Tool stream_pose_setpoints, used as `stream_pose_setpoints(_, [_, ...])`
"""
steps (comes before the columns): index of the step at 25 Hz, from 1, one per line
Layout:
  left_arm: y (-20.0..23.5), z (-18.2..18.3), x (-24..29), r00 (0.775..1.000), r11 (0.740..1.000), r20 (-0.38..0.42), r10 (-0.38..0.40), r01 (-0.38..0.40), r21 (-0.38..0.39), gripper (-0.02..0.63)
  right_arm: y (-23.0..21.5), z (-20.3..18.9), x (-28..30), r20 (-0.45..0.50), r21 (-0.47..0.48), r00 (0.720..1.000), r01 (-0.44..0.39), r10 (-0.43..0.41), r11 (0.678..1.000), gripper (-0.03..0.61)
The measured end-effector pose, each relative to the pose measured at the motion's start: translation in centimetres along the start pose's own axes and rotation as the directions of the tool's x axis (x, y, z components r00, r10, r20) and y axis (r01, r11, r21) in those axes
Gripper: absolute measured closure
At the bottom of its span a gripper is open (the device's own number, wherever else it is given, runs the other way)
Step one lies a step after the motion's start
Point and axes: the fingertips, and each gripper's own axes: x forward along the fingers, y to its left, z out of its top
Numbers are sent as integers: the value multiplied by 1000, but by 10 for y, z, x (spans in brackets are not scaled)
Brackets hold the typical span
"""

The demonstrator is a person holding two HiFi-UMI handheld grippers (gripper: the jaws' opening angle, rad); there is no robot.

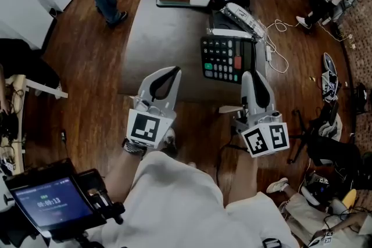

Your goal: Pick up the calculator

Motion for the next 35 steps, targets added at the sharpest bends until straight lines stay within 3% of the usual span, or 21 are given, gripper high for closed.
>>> stream_pose_setpoints(12, [-113,5,-86,997,995,-22,75,-73,69,608,9,21,-146,35,-10,996,-86,86,996,531])
stream_pose_setpoints(20, [-168,17,-125,992,991,-36,118,-116,63,607,5,22,-211,3,-19,995,-97,97,995,531])
stream_pose_setpoints(35, [-145,24,-155,998,993,-26,62,-59,97,607,53,25,-215,33,-24,998,-59,59,998,531])
